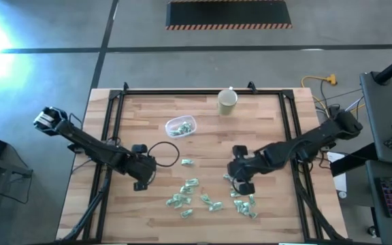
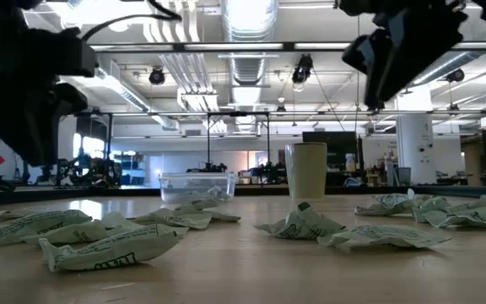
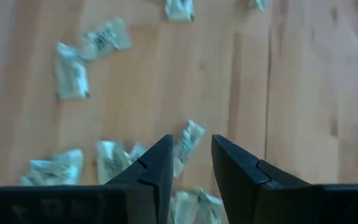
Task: Pick and place Stevia / Truvia into bins
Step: Put the stevia packet into the transparent container
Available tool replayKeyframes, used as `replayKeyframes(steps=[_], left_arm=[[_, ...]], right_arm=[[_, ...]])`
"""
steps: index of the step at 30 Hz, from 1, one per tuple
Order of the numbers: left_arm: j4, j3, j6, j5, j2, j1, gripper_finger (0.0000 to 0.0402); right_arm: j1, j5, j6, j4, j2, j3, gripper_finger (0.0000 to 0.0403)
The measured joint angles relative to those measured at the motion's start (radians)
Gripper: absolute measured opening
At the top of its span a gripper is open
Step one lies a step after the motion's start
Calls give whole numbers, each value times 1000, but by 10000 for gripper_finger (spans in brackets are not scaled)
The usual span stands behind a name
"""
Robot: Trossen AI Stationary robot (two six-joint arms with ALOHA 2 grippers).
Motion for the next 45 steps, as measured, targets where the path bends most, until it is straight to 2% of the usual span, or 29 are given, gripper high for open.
replayKeyframes(steps=[8, 20, 31, 35, 40, 45], left_arm=[[-9, 0, -2, 52, 92, 0, 86], [-5, 0, 0, 52, 223, 0, 86], [-4, 2, 0, 50, 248, -1, 86], [-1, 2, 1, 56, 247, -1, 67], [2, 1, 1, 70, 247, -1, 12], [2, 1, 1, 69, 247, -1, 5]], right_arm=[[12, 55, 93, 61, -64, -120, 84], [10, 56, 86, 116, -102, -133, 68], [10, 55, 83, 117, -102, -133, 70], [10, 55, 83, 117, -102, -133, 64], [10, 55, 83, 120, -102, -133, 65], [10, 55, 82, 121, -102, -133, 63]])
